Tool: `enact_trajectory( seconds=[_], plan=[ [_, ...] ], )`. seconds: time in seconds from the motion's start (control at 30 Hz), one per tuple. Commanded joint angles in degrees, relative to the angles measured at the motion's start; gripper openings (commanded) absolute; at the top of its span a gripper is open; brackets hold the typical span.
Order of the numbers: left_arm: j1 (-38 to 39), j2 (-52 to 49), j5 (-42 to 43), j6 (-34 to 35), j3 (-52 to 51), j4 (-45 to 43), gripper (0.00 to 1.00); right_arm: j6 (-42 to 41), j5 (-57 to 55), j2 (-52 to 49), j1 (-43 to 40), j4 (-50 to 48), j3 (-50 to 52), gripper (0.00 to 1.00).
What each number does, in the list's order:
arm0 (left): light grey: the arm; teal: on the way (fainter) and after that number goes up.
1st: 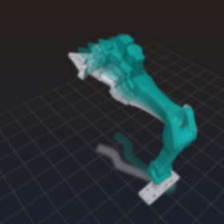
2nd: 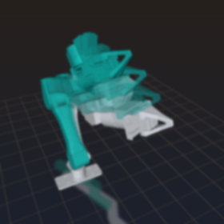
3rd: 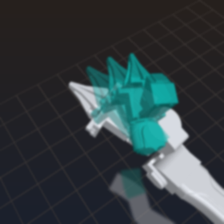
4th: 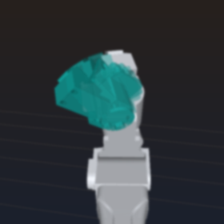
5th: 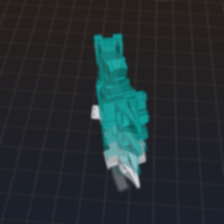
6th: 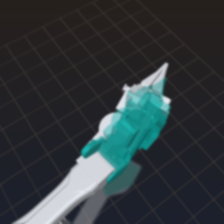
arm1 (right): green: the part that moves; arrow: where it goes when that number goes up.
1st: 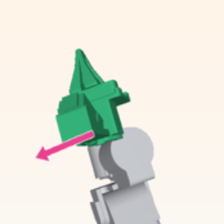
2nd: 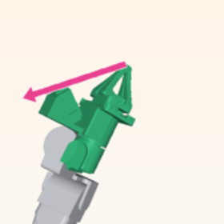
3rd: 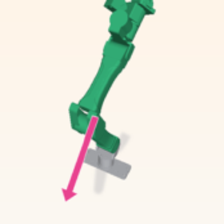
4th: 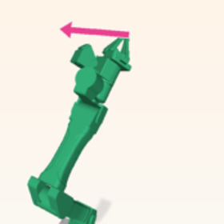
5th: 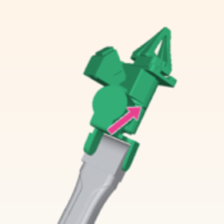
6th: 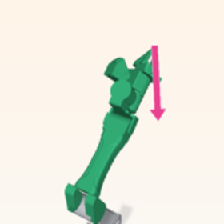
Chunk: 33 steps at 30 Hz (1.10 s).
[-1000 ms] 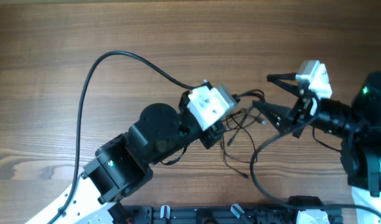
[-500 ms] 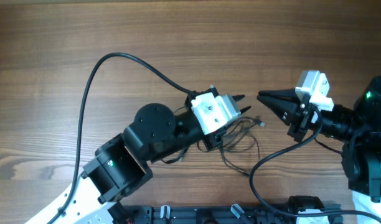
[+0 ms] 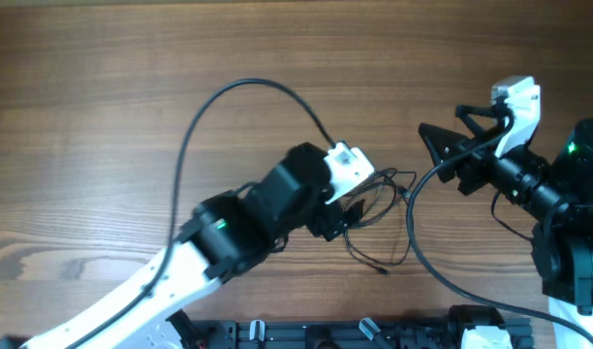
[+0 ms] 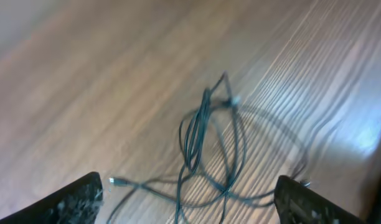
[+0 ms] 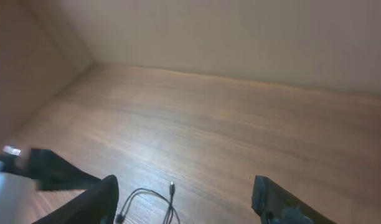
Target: Untangle cables
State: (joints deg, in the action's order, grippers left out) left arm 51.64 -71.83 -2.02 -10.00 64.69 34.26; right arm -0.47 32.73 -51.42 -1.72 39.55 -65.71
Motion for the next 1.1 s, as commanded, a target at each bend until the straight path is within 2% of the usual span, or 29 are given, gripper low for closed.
enact_trajectory(
  seconds=[0.0, 0.07, 0.13, 0.27, 0.37, 0.5, 0.53, 0.57, 0.6, 0.67, 0.7, 0.8, 0.93, 0.97, 1.07],
  plan=[
    [-0.2, -9.3, -7.7, 1.8, 0.2, -0.5, 0.93, -2.9, -3.2, 0.4, -0.2, 0.9, 0.4, 0.71],
    [-1.1, -15.8, -9.2, 7.5, 0.2, -3.0, 0.94, -2.5, -3.2, 0.4, -0.2, 1.0, 0.4, 0.72],
    [-2.0, -19.3, -8.7, 10.2, 0.2, -5.2, 0.94, -2.5, -3.2, 0.4, -0.2, 1.1, 0.4, 0.72],
    [-3.6, -22.5, -7.9, 10.3, 0.2, -11.2, 0.98, -2.5, -3.2, 0.4, -0.2, 1.5, 0.4, 0.72],
    [-6.7, -26.1, -7.9, 10.8, 0.2, -13.3, 0.95, -2.5, -3.2, 0.4, -0.2, 2.3, 0.4, 0.72],
    [-10.8, -28.5, -7.8, 15.8, 0.2, -15.3, 0.91, -2.5, -3.2, 0.2, -0.2, 3.2, 0.4, 0.72],
    [-11.9, -28.6, -6.5, 16.3, 0.2, -16.0, 0.81, -2.5, -3.2, 0.2, -0.2, 3.4, 0.4, 0.72],
    [-12.9, -28.6, -3.7, 16.2, 0.2, -16.4, 0.66, -2.5, -3.2, 0.2, -0.2, 3.4, 0.4, 0.72],
    [-13.1, -28.7, 0.5, 13.9, 0.2, -16.5, 0.61, -2.5, -3.2, 0.2, -0.2, 3.4, 0.4, 0.72],
    [-13.0, -28.8, 12.6, 6.9, 0.2, -16.2, 0.7, -2.5, -3.2, 0.2, -0.2, 3.4, 0.4, 0.71],
    [-12.7, -28.8, 14.7, 5.7, 0.2, -16.0, 0.72, -2.6, -3.2, 0.2, -0.2, 3.4, 0.4, 0.71],
    [-12.6, -28.8, 13.7, 5.7, 0.2, -16.1, 0.8, -2.5, -3.2, 0.2, -0.2, 3.7, 0.4, 0.71],
    [-12.7, -30.1, 5.6, 5.8, 0.2, -16.2, 0.88, -2.6, -3.2, 0.2, -0.2, 4.3, 0.4, 0.71],
    [-12.7, -31.6, 4.2, 6.9, 0.2, -16.4, 0.88, -2.6, -3.2, 0.2, -0.2, 4.3, 0.4, 0.71],
    [-12.7, -33.9, 1.5, 17.3, 0.2, -15.9, 0.85, -2.5, -3.2, 0.2, -0.2, 4.7, 0.4, 0.71]
  ],
)
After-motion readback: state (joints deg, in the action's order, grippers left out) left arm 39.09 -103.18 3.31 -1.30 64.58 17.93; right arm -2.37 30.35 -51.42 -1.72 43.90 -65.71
